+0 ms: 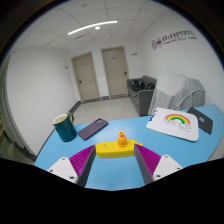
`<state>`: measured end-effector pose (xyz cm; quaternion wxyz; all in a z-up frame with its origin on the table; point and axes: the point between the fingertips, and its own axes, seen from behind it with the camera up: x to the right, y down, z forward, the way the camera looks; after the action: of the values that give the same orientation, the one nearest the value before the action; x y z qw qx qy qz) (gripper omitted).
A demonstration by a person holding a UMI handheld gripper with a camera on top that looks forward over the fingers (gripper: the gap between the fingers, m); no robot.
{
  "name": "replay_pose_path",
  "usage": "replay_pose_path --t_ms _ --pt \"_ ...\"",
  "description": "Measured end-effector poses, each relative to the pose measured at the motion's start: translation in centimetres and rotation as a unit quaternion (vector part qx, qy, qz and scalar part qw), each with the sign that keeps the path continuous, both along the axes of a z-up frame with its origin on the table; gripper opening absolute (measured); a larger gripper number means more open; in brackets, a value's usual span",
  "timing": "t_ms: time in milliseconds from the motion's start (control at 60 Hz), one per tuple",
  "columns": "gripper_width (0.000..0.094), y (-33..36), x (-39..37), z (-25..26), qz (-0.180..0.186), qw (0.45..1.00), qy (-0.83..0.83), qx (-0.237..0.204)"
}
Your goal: Unplug charger
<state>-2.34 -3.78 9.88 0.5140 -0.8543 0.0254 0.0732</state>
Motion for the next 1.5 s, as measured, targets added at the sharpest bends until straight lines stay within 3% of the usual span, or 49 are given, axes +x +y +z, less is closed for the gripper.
replay_pose_path --t_ms 233,450,633,683,717,767,900,1017,1067,1117,1167,1250,1333,1500 --pt "0.0791 3.6 0.3 -0.4 -0.016 1.000 -0.017 -0.010" --pt "0.0755 7.9 2.7 -4.3 -0.045 0.999 -0.022 -0.009" --pt "0.0497 11.1 2.9 -7.3 -0.040 0.998 -0.041 -0.017" --pt "0.0396 11.4 2.6 -7.5 -0.022 0.998 -0.065 -0.012" --pt "0.0204 11.5 1.8 -7.4 -0.007 0.998 -0.069 -0.002" --pt "0.0200 11.6 1.9 -7.5 -0.012 0.996 -0.085 0.006" --pt "0.0064 11.9 1.9 -7.3 -0.016 0.998 -0.053 0.004" --pt "0.0059 11.3 2.0 -6.4 -0.019 0.998 -0.050 -0.023" --pt "0.0055 12.4 3.1 0.1 -0.045 0.996 -0.037 0.064" --pt "0.0054 12.5 4.5 5.4 -0.047 0.989 -0.068 0.120" --pt "0.0054 12.5 6.2 8.4 -0.047 0.987 -0.088 0.128" --pt "0.0054 12.2 9.1 10.1 -0.060 0.988 -0.090 0.115" --pt "0.0054 10.7 11.0 8.7 -0.065 0.989 -0.111 0.073" --pt "0.0054 6.3 14.0 -2.9 -0.061 0.987 -0.127 -0.071"
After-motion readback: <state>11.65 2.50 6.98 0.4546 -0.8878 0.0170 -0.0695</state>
